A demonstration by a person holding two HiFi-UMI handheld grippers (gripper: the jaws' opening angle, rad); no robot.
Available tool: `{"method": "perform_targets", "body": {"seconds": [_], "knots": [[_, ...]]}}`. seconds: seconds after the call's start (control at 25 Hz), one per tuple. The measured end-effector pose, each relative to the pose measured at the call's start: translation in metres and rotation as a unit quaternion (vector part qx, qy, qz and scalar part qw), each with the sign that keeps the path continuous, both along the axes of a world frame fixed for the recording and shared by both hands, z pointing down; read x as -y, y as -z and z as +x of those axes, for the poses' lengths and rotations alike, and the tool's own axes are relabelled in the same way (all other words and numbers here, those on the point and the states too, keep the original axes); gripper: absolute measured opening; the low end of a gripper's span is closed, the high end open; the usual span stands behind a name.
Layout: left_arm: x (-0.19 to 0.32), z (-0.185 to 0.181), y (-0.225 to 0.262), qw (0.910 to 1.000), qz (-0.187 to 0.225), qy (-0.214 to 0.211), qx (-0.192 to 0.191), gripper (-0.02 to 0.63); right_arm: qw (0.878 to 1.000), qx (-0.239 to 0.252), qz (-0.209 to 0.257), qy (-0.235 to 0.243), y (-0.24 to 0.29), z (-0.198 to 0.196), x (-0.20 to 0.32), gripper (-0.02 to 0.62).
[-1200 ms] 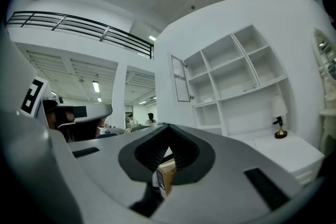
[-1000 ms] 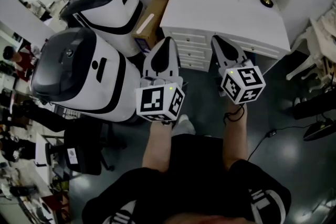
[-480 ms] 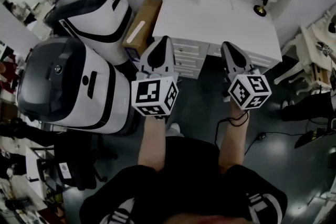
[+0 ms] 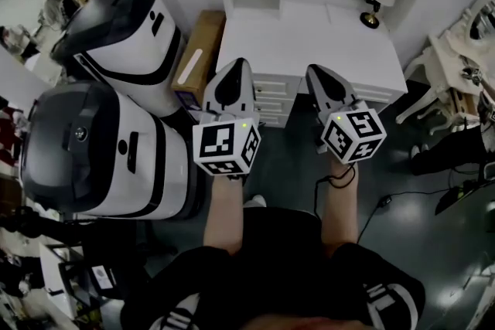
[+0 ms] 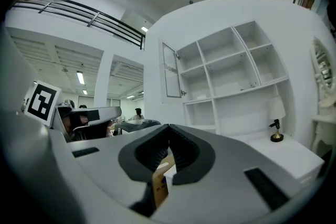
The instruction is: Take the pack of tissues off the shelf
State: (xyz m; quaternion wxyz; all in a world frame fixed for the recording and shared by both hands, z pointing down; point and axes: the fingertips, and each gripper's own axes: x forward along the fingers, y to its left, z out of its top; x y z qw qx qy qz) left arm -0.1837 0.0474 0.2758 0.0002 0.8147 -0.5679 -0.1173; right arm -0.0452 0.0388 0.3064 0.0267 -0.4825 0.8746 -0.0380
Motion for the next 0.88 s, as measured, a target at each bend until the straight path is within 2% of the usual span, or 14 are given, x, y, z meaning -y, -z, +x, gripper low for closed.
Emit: {"method": "perform_targets", "body": {"seconds": [0.28,0.52,0.6,0.72,0.88], "knots": [[0.014,-0.036,-0.004,0.9993,-0.006,0.03,0.021,0.01,1.0,-0.006,0.006,0.026,0.0,-0.041,0.016,0.02],[0.017,-0.048,-0.013,0.9996,-0.005,0.013,0.023,0.011,0.999,-0.028,0.01,0.042,-0.003,-0.07,0.021,0.02],[0.019,-0.05,-0.017,0.9995,-0.012,0.015,0.025,0.011,0.999,-0.034,0.011,0.04,-0.003,-0.072,0.022,0.02],[0.022,-0.053,-0.026,0.9979,-0.031,0.028,0.05,0.009,0.999,-0.035,0.011,0.032,-0.003,-0.071,0.023,0.02],[0.032,-0.05,-0.041,0.9963,-0.07,-0.003,0.05,0.011,0.999,-0.035,0.002,0.004,-0.005,-0.055,0.037,0.02]]}}
